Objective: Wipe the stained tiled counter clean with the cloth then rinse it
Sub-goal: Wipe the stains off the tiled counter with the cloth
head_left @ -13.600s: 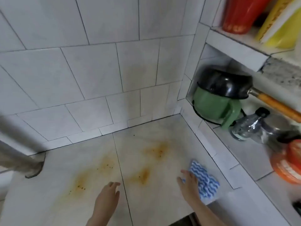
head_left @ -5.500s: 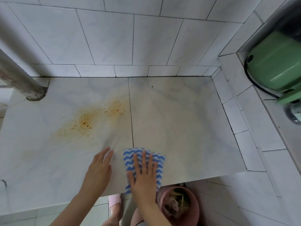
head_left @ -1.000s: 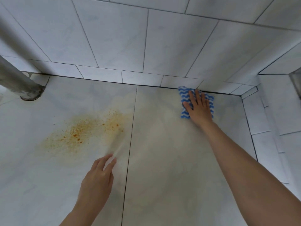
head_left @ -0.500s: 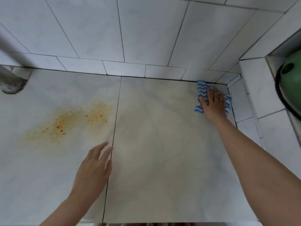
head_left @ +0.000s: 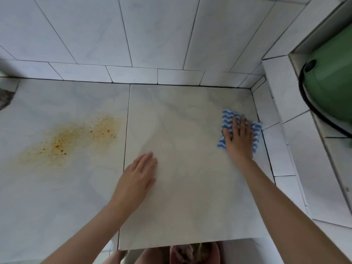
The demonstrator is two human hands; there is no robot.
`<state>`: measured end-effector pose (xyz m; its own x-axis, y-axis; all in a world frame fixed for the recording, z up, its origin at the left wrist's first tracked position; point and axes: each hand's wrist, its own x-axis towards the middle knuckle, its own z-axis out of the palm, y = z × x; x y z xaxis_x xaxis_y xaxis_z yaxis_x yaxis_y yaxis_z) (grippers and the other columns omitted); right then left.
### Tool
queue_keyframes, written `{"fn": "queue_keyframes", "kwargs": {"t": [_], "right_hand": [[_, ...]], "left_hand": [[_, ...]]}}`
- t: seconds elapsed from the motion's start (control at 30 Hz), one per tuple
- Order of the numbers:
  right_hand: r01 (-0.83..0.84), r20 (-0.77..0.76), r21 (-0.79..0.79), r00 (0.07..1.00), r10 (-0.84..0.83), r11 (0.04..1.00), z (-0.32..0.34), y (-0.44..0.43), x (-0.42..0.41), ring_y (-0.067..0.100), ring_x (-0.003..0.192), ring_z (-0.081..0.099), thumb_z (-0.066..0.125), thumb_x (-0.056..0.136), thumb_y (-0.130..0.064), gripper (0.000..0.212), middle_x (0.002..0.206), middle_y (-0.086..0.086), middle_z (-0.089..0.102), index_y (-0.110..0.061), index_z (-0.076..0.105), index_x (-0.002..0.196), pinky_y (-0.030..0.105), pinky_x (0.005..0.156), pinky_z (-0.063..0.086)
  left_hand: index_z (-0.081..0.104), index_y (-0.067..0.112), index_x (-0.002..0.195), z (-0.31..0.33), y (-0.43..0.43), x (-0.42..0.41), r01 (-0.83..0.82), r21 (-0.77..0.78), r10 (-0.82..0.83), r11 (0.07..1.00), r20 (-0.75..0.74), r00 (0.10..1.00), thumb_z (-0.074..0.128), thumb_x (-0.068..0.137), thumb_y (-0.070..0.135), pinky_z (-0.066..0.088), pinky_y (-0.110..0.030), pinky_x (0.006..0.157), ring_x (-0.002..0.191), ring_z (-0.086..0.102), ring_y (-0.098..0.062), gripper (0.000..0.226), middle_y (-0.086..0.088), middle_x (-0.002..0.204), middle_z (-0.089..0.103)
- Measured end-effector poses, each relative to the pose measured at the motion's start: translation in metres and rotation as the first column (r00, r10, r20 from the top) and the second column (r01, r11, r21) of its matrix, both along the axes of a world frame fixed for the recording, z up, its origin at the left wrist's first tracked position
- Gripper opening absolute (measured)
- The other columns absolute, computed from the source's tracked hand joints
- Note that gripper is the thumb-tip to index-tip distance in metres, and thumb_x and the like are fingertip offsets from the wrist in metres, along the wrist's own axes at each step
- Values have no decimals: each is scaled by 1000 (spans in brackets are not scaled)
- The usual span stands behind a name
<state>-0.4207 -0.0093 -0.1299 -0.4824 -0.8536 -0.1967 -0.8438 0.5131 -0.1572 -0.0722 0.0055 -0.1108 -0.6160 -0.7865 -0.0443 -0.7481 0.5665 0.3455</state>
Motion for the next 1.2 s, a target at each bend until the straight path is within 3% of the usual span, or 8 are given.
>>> {"fn": "queue_keyframes", "kwargs": {"t": [0.17, 0.3, 0.4, 0.53, 0.7, 0.87, 1.0, 1.2], "right_hand": [[-191, 11, -94, 981, 193, 977, -4, 19, 78, 36, 142, 18, 5, 92, -62, 75, 154, 14, 21, -17, 28, 147, 43, 116, 10], [-323, 29, -98, 945, 327, 941, -5, 30, 75, 25, 145, 5, 8, 90, -65, 72, 157, 3, 11, -24, 19, 148, 34, 116, -1], [-168, -16, -127, 986, 167, 978, -10, 37, 30, 35, 141, 21, 13, 91, -67, 74, 153, 13, 26, -19, 32, 145, 44, 115, 16], [9, -12, -4, 1000, -9, 1000, -8, 72, -24, 30, 145, 2, 0, 85, -69, 80, 159, 7, 3, -24, 9, 151, 47, 118, 6], [156, -6, -50, 988, -156, 987, -1, 92, 7, 35, 144, 11, 7, 83, -61, 80, 157, 14, 12, -16, 14, 149, 45, 117, 8], [86, 6, -87, 996, -86, 993, -1, 106, 85, 37, 141, 22, 4, 95, -58, 72, 153, 16, 23, -14, 28, 147, 45, 113, 10], [-113, 25, -96, 993, 116, 989, -1, 120, 151, 25, 146, -2, 12, 97, -55, 62, 159, 6, 5, -23, 13, 151, 40, 116, 2], [-140, 32, -65, 989, 142, 988, 0, 142, 108, 19, 145, -10, 7, 92, -66, 67, 159, -2, -1, -32, 6, 150, 34, 117, -4]], "left_hand": [[54, 7, 124, 0, 2, 0, -20, 5, 20, 1000, 3, 1000, 44, 83, 30, 48, -41, 88, 122, 40, -25, 47, -12, 134, 51], [53, 7, 126, 1, 4, 2, -12, 1, 12, 1000, 20, 1000, 45, 84, 29, 47, -40, 90, 124, 40, -26, 48, -11, 136, 48], [52, 7, 128, -1, 5, 2, -17, 7, 16, 1000, 20, 1000, 56, 84, 23, 45, -41, 92, 125, 39, -26, 47, -11, 138, 47], [51, 8, 130, 1, 7, 0, -24, 14, 23, 1000, 47, 999, 36, 86, 31, 37, -37, 97, 126, 37, -26, 52, -11, 139, 46], [51, 7, 130, 0, 9, 1, -41, 28, 40, 999, 29, 999, 33, 86, 31, 41, -40, 97, 127, 38, -27, 53, -11, 140, 45], [50, 8, 131, -3, 8, 1, -32, 27, 32, 999, 29, 999, 31, 86, 29, 38, -39, 99, 128, 39, -29, 53, -11, 141, 44], [53, 5, 128, -2, 8, 1, -25, 43, 25, 999, 12, 1000, 32, 85, 26, 42, -42, 96, 124, 43, -32, 52, -14, 138, 47], [53, 2, 127, -1, 5, 1, -11, 62, 12, 998, -16, 1000, 61, 83, 6, 44, -51, 91, 123, 45, -38, 45, -18, 137, 46]]}}
